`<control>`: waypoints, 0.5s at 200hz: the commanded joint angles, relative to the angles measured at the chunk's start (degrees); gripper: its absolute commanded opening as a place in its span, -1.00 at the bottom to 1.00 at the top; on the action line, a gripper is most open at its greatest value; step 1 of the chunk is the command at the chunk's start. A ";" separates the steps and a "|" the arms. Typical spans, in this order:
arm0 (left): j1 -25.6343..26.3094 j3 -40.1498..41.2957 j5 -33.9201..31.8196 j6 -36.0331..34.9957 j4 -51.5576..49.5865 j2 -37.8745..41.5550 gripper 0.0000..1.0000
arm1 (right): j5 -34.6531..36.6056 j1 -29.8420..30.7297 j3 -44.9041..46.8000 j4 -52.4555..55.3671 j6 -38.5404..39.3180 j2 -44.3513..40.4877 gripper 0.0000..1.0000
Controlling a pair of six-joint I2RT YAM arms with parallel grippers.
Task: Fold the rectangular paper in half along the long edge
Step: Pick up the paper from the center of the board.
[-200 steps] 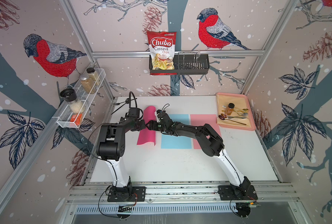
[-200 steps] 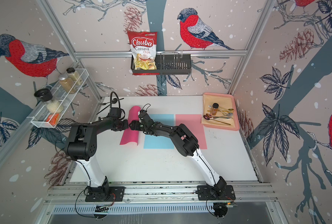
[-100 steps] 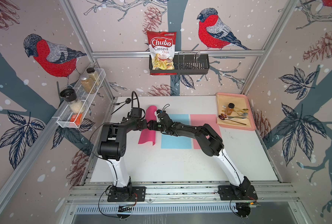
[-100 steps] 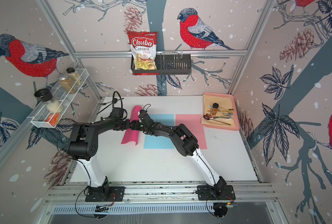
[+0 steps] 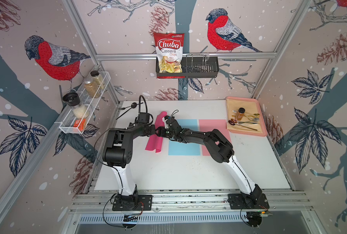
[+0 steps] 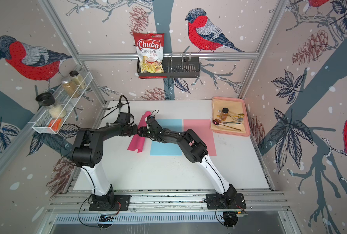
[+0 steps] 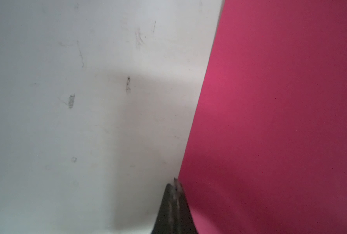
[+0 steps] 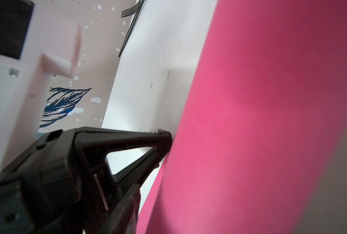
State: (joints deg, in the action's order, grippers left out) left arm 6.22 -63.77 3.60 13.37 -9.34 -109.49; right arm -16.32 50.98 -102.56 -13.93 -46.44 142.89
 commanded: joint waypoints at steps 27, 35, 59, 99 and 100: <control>0.59 0.83 3.96 -0.08 -8.98 -1.25 -1.00 | -2.09 -0.20 1.46 4.55 -2.07 0.20 -0.03; 0.64 0.82 3.96 -0.02 -9.02 -1.21 -1.00 | -2.38 -0.26 1.81 3.89 -2.33 0.19 -0.06; 0.72 0.71 3.88 -0.08 -9.11 -1.26 -1.00 | -3.45 -0.28 2.06 2.69 -2.48 0.14 -0.13; 0.69 0.34 2.59 0.37 -9.60 -1.26 -1.00 | -4.30 -0.62 3.53 0.65 -2.78 -0.81 -0.22; 0.66 0.32 2.57 0.36 -9.58 -1.25 -1.00 | -4.32 -0.66 3.61 0.66 -2.78 -0.84 -0.22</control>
State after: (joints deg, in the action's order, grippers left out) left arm 6.57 -63.88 4.47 13.54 -9.06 -109.60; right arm -19.55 50.50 -100.07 -16.91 -48.16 142.54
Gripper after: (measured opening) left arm 0.048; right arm 0.399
